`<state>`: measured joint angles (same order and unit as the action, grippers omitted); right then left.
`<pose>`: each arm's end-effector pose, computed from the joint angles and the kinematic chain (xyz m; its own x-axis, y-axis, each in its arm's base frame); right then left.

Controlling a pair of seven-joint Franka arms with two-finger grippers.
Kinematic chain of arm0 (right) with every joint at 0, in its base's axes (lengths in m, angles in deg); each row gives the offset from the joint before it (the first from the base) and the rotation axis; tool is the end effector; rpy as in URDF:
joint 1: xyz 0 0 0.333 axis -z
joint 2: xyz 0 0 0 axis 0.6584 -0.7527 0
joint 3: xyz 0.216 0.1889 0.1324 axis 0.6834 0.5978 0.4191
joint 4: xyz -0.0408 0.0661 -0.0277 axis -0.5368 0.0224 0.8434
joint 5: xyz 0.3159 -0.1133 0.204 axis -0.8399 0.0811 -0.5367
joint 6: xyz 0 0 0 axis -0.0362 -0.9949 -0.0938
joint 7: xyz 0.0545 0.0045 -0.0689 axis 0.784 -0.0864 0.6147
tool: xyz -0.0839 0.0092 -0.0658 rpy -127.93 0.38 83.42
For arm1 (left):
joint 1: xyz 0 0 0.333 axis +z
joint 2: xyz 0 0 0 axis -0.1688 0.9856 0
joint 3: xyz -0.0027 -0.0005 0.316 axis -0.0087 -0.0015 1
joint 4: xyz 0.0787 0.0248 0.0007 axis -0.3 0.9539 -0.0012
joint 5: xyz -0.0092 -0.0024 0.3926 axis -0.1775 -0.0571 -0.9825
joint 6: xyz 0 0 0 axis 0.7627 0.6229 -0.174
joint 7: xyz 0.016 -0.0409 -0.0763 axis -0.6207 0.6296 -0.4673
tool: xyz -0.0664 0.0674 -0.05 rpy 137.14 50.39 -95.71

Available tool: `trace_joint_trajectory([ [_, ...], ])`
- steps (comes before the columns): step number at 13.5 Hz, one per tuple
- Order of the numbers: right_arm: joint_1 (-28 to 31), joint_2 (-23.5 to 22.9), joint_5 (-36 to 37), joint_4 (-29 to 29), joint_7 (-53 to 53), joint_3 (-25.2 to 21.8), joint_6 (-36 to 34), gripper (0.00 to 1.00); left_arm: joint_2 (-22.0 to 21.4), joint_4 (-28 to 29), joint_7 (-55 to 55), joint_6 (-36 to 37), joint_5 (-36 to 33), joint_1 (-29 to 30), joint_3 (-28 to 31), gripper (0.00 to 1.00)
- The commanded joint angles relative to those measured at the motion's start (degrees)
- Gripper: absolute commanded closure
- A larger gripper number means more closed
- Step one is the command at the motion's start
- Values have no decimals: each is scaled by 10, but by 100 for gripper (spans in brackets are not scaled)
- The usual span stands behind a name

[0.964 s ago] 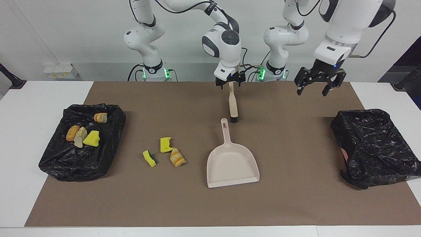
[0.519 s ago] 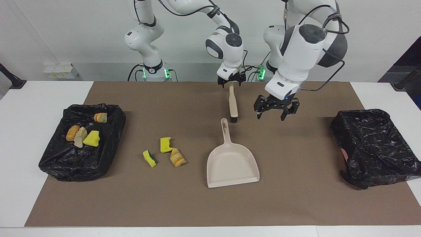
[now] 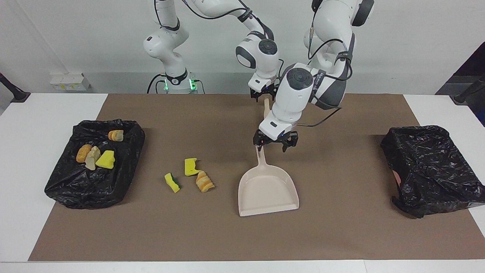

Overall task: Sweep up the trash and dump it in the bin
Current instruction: 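Grasp the dustpan handle with the left gripper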

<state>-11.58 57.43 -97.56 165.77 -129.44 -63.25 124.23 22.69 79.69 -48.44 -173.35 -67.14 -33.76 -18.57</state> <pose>0.2880 0.4664 0.3282 0.9854 0.0567 -0.1605 0.0449 -0.9961 -0.0760 0.5603 -0.3733 0.4205 0.9986 -0.0525 -0.0058 -0.0516 -0.9931 0.1050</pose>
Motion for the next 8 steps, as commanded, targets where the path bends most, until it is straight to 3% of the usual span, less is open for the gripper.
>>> trace_joint_trajectory([
  [1,-2,14,11,16,-17,-1,17,58,-9,42,-25,-31,-1,-19,8,0],
  [2,-2,12,11,12,-22,-1,17,76,-7,52,-44,-43,-1,-20,8,0],
  [3,-2,9,11,2,-27,-2,16,86,1,52,-66,-46,-1,-37,9,0],
  [4,-1,3,11,-8,-33,-2,13,86,14,52,-71,-47,-2,-42,9,0],
  [6,0,-1,12,-15,-42,-2,12,100,15,56,-73,-42,-1,-47,8,0],
  [8,0,0,12,-14,-42,-2,10,100,13,70,-73,-47,-1,-45,8,0],
])
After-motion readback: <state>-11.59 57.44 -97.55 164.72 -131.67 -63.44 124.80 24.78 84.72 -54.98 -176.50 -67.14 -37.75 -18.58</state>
